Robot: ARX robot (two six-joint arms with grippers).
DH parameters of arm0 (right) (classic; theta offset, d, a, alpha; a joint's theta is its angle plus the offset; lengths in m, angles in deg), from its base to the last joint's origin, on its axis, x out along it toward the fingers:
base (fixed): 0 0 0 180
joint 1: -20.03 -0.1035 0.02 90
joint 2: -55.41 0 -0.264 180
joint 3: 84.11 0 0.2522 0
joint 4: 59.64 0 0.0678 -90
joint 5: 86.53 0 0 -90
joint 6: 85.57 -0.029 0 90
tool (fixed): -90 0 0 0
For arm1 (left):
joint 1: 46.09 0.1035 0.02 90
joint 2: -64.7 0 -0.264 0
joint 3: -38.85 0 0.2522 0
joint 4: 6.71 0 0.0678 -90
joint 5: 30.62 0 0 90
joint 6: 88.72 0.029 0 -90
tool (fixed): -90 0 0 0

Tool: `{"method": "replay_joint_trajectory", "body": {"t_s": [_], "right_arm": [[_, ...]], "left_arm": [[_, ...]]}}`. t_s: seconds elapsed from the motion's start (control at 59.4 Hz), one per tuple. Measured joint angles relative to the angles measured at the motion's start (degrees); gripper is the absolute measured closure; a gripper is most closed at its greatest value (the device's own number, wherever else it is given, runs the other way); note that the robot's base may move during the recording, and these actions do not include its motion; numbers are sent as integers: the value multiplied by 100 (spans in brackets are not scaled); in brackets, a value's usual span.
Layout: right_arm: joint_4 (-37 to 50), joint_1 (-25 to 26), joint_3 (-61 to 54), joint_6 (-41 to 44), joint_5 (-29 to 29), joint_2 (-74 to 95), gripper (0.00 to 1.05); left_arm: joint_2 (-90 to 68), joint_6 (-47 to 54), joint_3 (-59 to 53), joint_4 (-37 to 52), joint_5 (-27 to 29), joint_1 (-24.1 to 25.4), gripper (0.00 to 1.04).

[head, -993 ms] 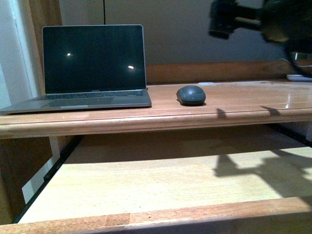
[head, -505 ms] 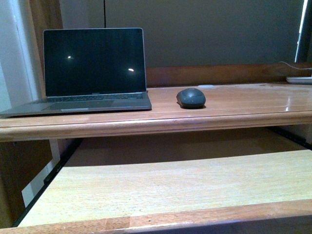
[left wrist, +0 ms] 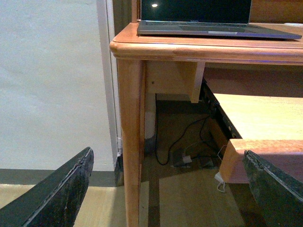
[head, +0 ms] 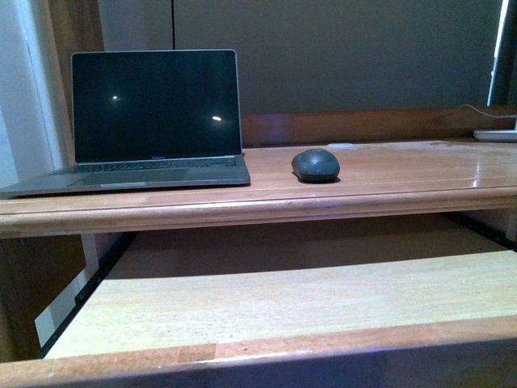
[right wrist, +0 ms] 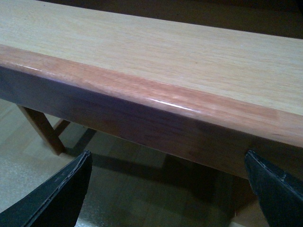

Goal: Place mouse

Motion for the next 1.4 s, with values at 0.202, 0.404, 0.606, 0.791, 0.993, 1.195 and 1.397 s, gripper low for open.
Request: {"method": "replay_joint_trajectory", "body": {"t_s": [0.202, 0.404, 0.606, 0.791, 0.993, 1.195, 1.397], "right_arm": [[765, -1071, 710, -308, -1340, 1078, 7], [1034, -2024, 2116, -494, -2924, 2575, 7], [951, -2245, 3047, -654, -3646, 3359, 7], [859, -2190, 3176, -769, -3637, 3401, 7], [638, -1740, 2632, -1128, -3178, 2643, 7], [-247, -636, 1246, -1952, -2330, 549, 7], [-1882, -15, -199, -2739, -1484, -2378, 7]], "left_arm": [[0, 0, 0, 0, 0, 0, 8], [0, 0, 0, 0, 0, 0, 8], [0, -2, 0, 0, 0, 0, 8], [0, -2, 0, 0, 0, 0, 8], [0, -2, 0, 0, 0, 0, 8], [0, -2, 0, 0, 0, 0, 8], [0, 0, 0, 0, 0, 0, 8]]}}
